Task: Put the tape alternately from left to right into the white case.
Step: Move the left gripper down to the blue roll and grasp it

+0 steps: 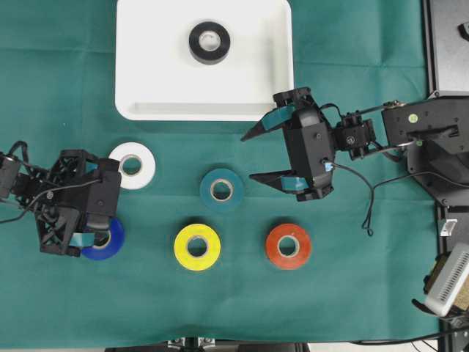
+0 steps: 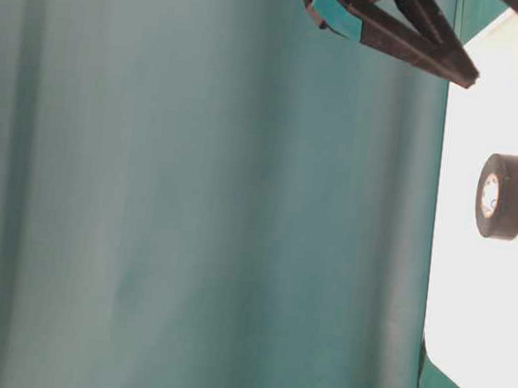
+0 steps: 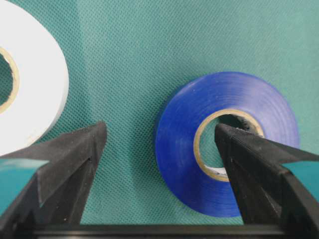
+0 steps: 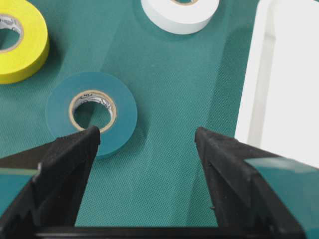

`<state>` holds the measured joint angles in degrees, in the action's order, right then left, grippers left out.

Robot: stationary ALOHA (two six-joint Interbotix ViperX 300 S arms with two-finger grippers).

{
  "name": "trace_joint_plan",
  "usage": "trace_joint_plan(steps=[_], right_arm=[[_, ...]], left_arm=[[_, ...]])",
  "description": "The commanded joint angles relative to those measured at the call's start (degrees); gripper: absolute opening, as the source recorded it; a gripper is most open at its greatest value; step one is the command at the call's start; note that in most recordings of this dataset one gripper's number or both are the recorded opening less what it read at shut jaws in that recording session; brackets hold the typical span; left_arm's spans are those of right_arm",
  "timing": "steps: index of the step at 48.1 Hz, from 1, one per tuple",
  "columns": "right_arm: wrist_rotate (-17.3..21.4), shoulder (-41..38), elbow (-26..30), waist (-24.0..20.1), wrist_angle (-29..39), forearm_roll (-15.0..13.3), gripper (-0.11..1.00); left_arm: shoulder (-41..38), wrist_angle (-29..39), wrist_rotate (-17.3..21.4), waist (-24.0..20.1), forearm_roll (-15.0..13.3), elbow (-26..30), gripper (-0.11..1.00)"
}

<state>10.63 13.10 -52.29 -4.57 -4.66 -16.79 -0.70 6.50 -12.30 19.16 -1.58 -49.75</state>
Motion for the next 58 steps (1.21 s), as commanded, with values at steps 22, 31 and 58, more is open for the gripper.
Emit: trace_joint_plan(steps=[22,31,58], right_arm=[[0.1,0.4,0.9,-0.2,-0.6,-0.1,0.81],[0.1,0.4,1.0,-0.2,-0.6,-0.1,0.81],[0.1,0.4,0.8,-0.2,-0.6,0.0,0.81]], left_arm=[[-0.6,-0.1,0.1,1.1,-0.1,1.9,0.41],[-0.5,-0.2,0.1,1.2,-0.1,2.1,0.02],[2.2,-0.6,0.3,1.4,0.0,5.2,-0.03]])
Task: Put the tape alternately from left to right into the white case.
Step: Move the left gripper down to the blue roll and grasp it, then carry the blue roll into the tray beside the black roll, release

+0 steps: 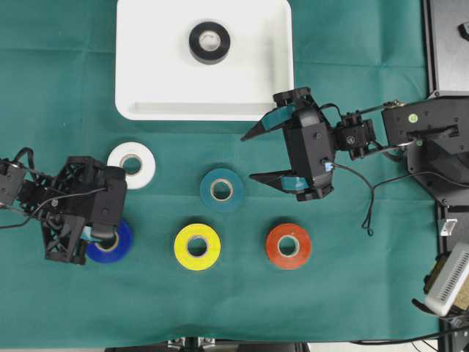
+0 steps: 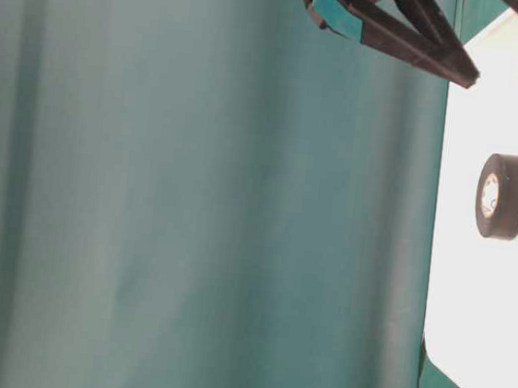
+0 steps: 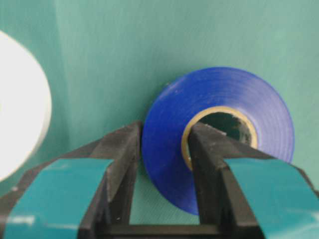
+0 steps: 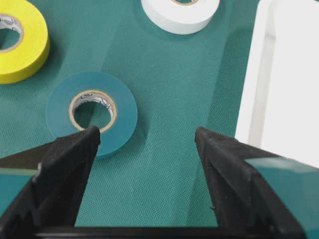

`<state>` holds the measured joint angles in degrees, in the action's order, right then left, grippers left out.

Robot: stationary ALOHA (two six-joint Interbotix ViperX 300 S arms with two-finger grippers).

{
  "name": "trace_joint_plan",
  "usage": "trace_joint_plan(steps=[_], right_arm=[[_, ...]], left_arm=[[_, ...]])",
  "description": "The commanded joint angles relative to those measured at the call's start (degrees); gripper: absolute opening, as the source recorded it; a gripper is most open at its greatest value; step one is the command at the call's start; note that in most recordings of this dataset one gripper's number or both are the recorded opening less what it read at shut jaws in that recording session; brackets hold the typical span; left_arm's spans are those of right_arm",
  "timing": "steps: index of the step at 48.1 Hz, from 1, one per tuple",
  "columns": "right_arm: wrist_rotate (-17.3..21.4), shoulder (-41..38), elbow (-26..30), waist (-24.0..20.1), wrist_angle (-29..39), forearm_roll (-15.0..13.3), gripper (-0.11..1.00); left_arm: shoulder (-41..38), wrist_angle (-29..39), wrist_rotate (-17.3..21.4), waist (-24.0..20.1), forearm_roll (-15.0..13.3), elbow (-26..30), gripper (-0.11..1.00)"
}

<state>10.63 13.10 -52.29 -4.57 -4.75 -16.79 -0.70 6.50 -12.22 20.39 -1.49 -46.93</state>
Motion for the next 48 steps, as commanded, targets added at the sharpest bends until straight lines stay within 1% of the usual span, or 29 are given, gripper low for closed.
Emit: trace_joint_plan(steps=[1,10,15,26,31,40,48], right_arm=[[0.1,0.4,0.7,-0.2,-0.5,0.0,0.81],[0.1,0.4,0.7,-0.1,-0.5,0.0,0.81],[0.1,0.4,0.7,-0.2,-0.5,0.0,0.81],[0.1,0.4,0.6,-0.2,-0.5,0.0,0.81],[0.1,0.4,0.6,-0.2,-0.5,0.0,0.81],[0.1,0.0,0.8,-0.2,-0.5,0.1,0.81],[0.1,-0.7,1.1,-0.3,-0.5,0.2,0.81]], left_arm=[[2.4,-0.6,0.3,0.2,0.0,2.7,-0.03],[2.8,-0.7,0.5,-1.3,0.2,6.4,-0.03],[2.8,-0.7,0.6,-3.9,0.2,7.3,-0.03],[3.0,-0.6,1.2,-10.2,0.3,6.8,-0.03],[3.7,-0.5,4.0,-13.2,0.3,6.8,-0.03],[4.8,-0.4,10.3,-17.7,0.3,6.9,-0.03],[6.1,-0.4,14.3,-22.1,0.3,6.9,-0.03]])
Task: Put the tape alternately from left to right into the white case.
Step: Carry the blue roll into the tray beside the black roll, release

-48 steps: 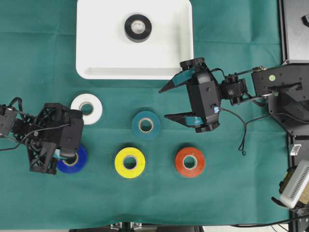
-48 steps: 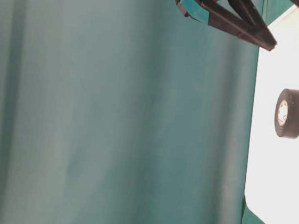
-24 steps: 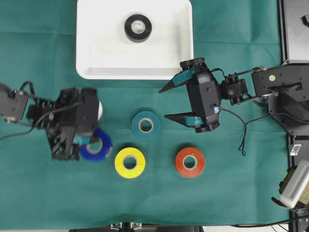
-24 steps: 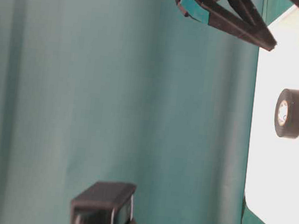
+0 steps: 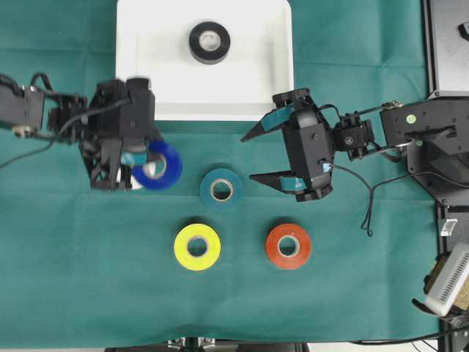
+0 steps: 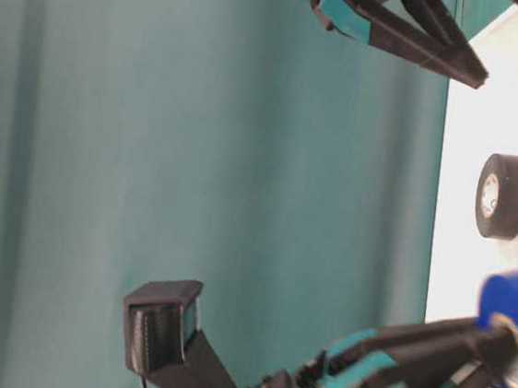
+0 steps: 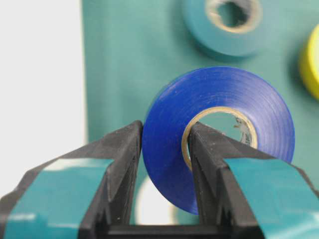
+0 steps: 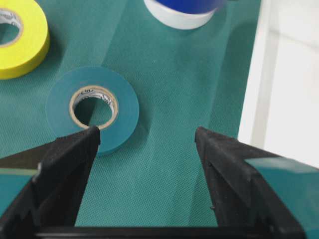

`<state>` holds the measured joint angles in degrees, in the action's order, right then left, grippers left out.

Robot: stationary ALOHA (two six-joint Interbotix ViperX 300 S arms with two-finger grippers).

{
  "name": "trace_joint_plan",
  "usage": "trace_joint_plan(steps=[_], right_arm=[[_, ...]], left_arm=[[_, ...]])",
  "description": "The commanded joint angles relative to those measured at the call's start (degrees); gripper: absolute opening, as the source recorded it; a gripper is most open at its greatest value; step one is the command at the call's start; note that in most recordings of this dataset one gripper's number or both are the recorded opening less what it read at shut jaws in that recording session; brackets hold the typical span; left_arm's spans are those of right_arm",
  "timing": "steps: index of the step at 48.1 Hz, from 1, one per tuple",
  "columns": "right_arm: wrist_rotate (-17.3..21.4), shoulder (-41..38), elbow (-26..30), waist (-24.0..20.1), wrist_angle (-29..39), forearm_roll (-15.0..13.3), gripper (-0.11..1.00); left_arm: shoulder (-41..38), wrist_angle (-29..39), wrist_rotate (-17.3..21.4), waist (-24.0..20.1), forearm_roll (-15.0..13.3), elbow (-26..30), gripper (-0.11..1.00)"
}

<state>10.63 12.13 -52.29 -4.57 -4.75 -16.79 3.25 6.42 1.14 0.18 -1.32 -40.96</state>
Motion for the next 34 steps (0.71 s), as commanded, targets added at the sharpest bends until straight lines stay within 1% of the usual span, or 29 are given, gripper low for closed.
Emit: trace_joint_plan(steps=[1,8,10,20,29,34], right_arm=[[0.1,0.2,1.2,-0.2,-0.4,0.2,0.81],[0.2,0.0,1.3,-0.3,-0.5,0.2,0.81],[0.2,0.0,1.4,-0.2,-0.5,0.2,0.81],[0.1,0.0,1.4,-0.2,-0.4,0.2,0.81],[0.2,0.0,1.4,-0.2,-0.5,0.2,0.81],[0.2,0.0,1.4,-0.2,-0.5,0.2,0.81]], left_arm=[[2.3,-0.3,1.4,-2.5,0.1,1.0,-0.03],[2.3,-0.3,4.1,-7.4,0.1,1.0,-0.03],[2.1,-0.4,5.4,-9.1,0.1,1.1,-0.03],[0.8,-0.7,10.5,-14.5,0.1,1.2,-0.03],[-0.4,-1.5,13.0,-18.7,0.1,2.2,-0.03],[-1.4,-3.3,14.2,-21.2,0.1,2.6,-0.03]])
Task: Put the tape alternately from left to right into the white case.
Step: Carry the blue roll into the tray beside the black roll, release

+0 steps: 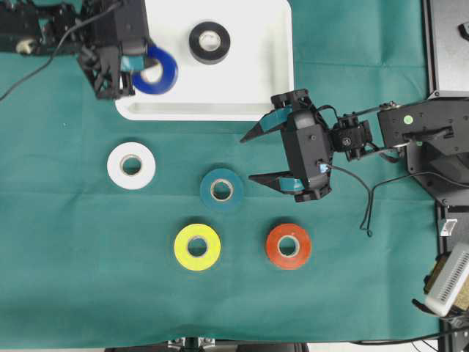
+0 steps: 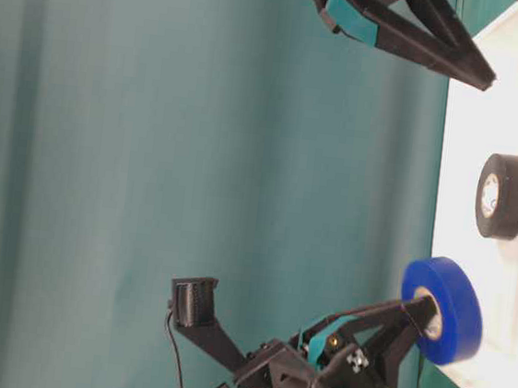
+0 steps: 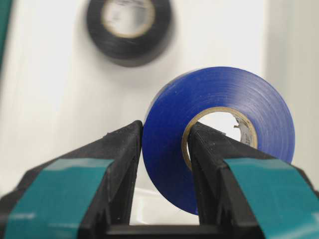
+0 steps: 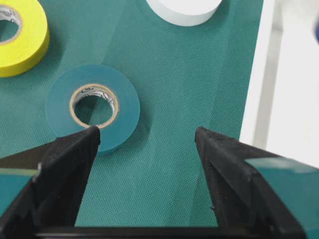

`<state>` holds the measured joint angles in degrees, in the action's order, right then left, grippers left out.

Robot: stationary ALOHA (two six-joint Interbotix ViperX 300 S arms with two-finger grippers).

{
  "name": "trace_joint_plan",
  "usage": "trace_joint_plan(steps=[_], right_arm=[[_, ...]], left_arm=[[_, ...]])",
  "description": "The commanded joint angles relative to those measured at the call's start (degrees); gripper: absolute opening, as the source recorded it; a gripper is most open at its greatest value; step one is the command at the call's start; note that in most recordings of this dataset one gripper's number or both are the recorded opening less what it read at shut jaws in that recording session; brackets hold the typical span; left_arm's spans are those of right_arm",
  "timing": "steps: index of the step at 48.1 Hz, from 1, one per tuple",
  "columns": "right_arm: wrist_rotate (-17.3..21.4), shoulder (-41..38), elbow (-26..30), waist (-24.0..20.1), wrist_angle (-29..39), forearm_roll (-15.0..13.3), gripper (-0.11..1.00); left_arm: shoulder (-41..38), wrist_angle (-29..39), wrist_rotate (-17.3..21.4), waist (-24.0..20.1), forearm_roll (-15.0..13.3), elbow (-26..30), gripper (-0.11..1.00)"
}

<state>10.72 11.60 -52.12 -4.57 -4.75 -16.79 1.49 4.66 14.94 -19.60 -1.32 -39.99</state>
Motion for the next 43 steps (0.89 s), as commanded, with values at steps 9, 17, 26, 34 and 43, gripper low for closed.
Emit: trace_joint_plan(steps=[9,17,26,34,43], right_arm=[[0.1,0.5,1.1,-0.2,-0.5,0.2,0.81],[0.1,0.5,1.1,-0.2,-0.5,0.2,0.81],[0.1,0.5,0.9,-0.2,-0.5,0.3,0.81],[0.1,0.5,0.8,-0.2,-0.5,0.4,0.81],[0.1,0.5,0.8,-0.2,-0.5,0.3,0.81]], left_arm=[[-2.3,-5.6,1.1,-4.3,0.1,1.9,-0.03],[-4.4,-6.8,1.8,-5.5,0.1,3.2,-0.03],[-5.0,-6.8,1.8,-6.2,0.1,4.4,-0.03],[-5.0,-6.7,1.8,-6.6,0.1,4.2,-0.02],[-4.8,-6.4,1.7,-6.5,0.1,3.4,0.29]])
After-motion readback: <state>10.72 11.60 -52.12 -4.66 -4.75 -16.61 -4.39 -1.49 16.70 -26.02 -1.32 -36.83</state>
